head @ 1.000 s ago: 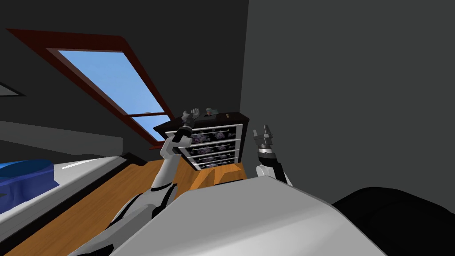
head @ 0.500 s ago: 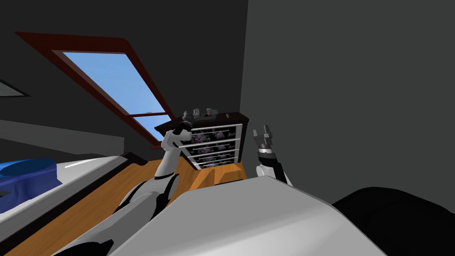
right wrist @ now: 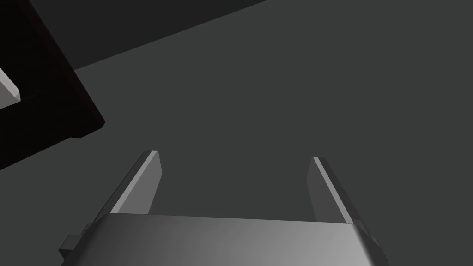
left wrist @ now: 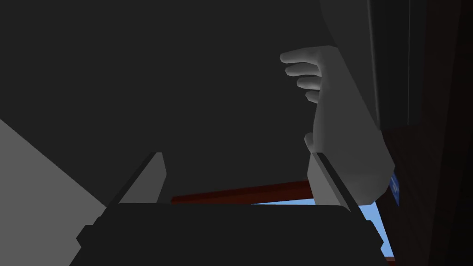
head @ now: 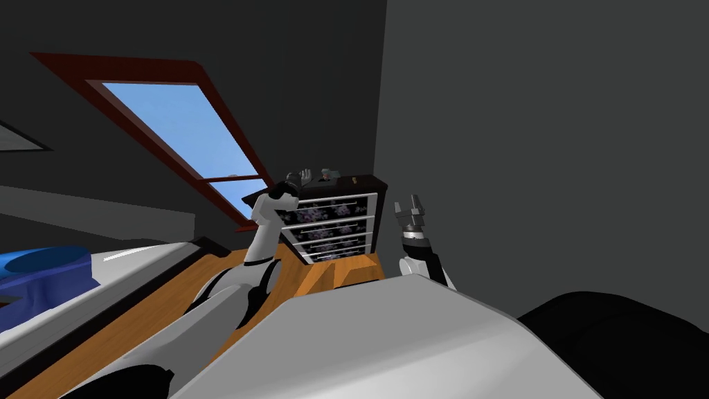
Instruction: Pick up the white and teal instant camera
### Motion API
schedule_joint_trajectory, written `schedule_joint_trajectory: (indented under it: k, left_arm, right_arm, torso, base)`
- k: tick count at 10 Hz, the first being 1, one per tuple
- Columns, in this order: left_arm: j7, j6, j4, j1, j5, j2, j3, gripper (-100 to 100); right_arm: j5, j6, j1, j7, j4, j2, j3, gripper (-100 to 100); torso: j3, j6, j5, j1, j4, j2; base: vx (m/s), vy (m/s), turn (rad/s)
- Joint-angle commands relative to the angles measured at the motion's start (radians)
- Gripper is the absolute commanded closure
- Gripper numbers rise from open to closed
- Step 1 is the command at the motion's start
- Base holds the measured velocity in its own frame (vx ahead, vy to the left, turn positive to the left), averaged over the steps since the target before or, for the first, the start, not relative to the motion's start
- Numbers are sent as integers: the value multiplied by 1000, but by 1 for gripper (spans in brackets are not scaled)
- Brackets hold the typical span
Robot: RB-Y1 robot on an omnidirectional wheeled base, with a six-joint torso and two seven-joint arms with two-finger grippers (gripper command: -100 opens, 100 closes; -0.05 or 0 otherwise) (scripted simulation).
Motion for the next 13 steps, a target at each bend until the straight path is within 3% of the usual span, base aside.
schedule_joint_trajectory:
  k: [1,2,3,5,6,7,9,10,12,13]
  left_arm:
    - [4,50,50,-50,14,17,0,-100]
    - [4,79,65,-80,14,17,0,-100]
    - [4,96,65,-82,14,17,0,-100]
    - [8,159,125,-151,29,31,0,-100]
    - [8,176,125,-158,29,31,0,-100]
    - [12,210,174,-200,45,45,-2,-100]
    - [12,256,187,-233,45,45,-2,-100]
    - [15,290,233,-276,62,58,-3,-100]
    - [15,334,249,-307,62,58,-3,-100]
    - [17,369,294,-348,80,69,-6,-100]
  right_arm:
    - [0,0,0,0,0,0,0,0]
    - [0,0,0,0,0,0,0,0]
    - [0,0,0,0,0,0,0,0]
    - [0,0,0,0,0,0,0,0]
    - [0,0,0,0,0,0,0,0]
    - [0,0,0,0,0,0,0,0]
    - [0,0,0,0,0,0,0,0]
    - [0,0,0,0,0,0,0,0]
    - [0,0,0,0,0,0,0,0]
    - [0,0,0,0,0,0,0,0]
  torso:
    - [0,0,0,0,0,0]
    - [0,0,0,0,0,0]
    - [0,0,0,0,0,0]
    - [0,0,0,0,0,0]
    - [0,0,0,0,0,-1]
    - [0,0,0,0,0,0]
    - [0,0,0,0,0,-1]
    - [0,0,0,0,0,-1]
    - [-1,0,0,0,0,-1]
    - [0,0,0,0,0,-1]
  base:
    - [-6,-10,-16]
    - [-9,-6,-3]
    - [-7,-4,0]
    - [3,-10,-27]
    - [0,0,0]
    - [6,-6,-21]
    - [5,-5,-18]
    - [10,-9,-36]
    - [5,-4,-17]
    - [15,-7,-51]
